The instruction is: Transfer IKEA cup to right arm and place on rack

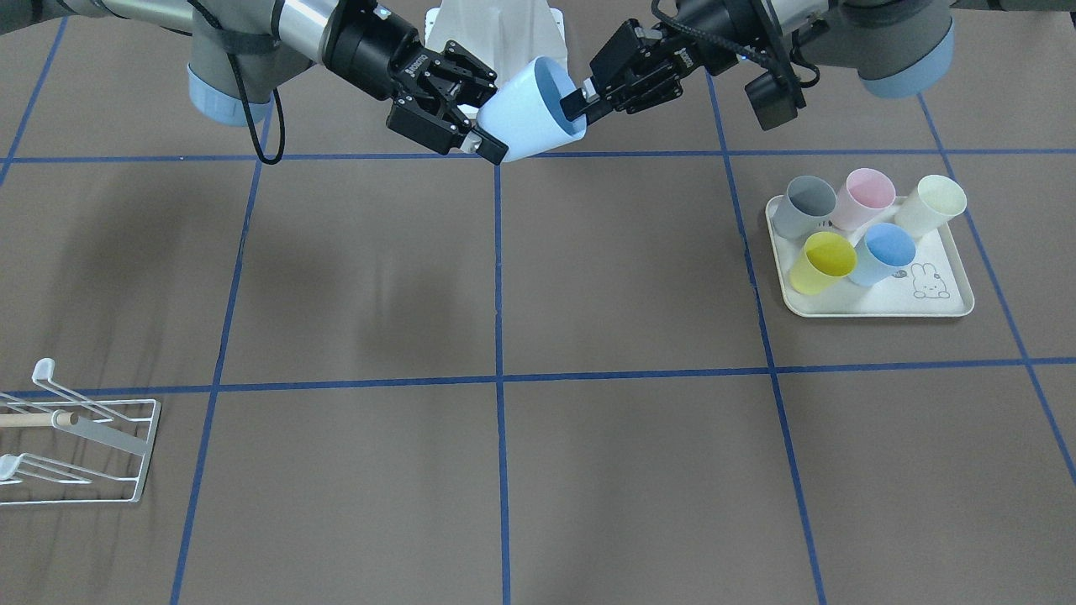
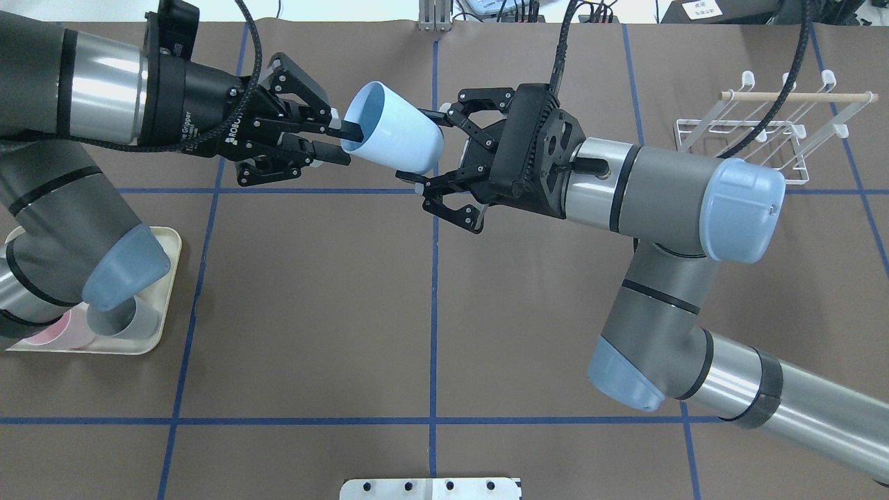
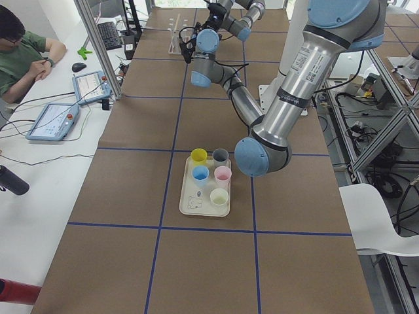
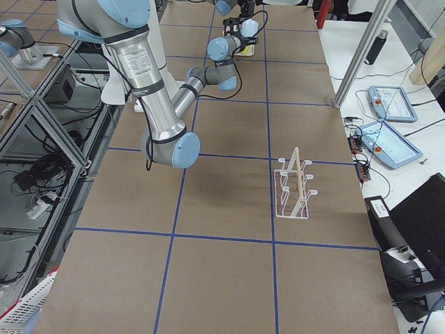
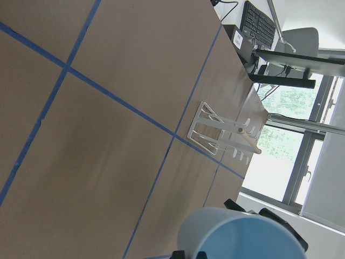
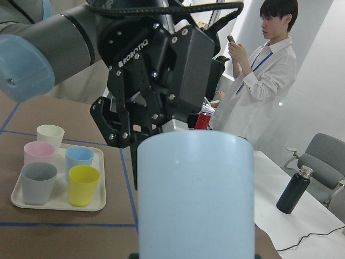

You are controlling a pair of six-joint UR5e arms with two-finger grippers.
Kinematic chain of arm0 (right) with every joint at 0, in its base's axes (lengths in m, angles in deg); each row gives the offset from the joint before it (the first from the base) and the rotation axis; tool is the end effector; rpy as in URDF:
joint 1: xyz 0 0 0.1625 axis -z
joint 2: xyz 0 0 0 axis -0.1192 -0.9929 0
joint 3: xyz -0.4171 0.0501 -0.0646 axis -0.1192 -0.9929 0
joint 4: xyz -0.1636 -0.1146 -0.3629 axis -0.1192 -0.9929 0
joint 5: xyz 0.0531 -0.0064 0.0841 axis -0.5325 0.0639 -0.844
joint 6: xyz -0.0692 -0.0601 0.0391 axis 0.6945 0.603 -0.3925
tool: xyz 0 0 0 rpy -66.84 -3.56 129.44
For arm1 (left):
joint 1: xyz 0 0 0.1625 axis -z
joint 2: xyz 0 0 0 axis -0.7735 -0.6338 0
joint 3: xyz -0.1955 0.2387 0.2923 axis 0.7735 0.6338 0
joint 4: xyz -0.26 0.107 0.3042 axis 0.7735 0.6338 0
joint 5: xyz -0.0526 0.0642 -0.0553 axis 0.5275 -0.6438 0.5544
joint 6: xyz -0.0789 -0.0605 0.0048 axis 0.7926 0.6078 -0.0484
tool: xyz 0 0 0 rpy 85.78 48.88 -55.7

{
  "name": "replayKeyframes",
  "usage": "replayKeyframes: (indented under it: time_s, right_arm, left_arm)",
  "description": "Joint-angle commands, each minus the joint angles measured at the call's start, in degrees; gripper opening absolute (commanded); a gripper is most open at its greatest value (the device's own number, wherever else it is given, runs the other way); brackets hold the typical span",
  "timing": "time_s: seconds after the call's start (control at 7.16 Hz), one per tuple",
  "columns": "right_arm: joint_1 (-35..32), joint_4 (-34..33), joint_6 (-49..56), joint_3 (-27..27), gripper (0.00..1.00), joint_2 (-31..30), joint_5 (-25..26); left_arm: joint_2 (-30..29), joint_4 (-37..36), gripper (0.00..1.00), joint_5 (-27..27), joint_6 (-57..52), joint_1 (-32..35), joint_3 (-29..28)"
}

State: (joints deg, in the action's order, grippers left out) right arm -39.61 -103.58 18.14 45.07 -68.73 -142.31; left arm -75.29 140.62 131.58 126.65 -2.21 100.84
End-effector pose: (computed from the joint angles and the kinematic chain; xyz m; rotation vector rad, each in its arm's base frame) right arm -0.3978 -0.4036 0.1299 1.7079 -1.0323 -0.7310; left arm 0.2949 -0.4408 0.1335 -0.1792 1.7565 -0.3894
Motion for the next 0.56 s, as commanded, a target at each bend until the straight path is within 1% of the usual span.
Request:
replayKeyframes:
  time_s: [0.0, 0.14, 0.28, 0.42]
  right_arm:
    - [-0.2, -0.4, 0.0, -0.1, 0.59, -0.1, 0.0]
    - [-0.7, -2.4, -0.1, 0.3, 0.57, 0.0, 0.0]
    - [-2.0, -6.0, -0.6, 1.1, 0.55, 0.0, -0.1]
    - [-3.6, -12.9, -0.6, 3.4, 0.54, 0.0, -0.2]
  left_arm:
    - [0.4, 0.1, 1.00, 0.6, -1.4, 0.3, 0.6]
    - [0.5, 0.1, 1.00, 0.8, -1.5, 0.8, 0.7]
    - [1.9, 0.1, 1.00, 0.6, -1.5, 1.5, 0.9]
    - [3.9, -0.2, 1.00, 0.4, -4.3, 3.4, 0.9]
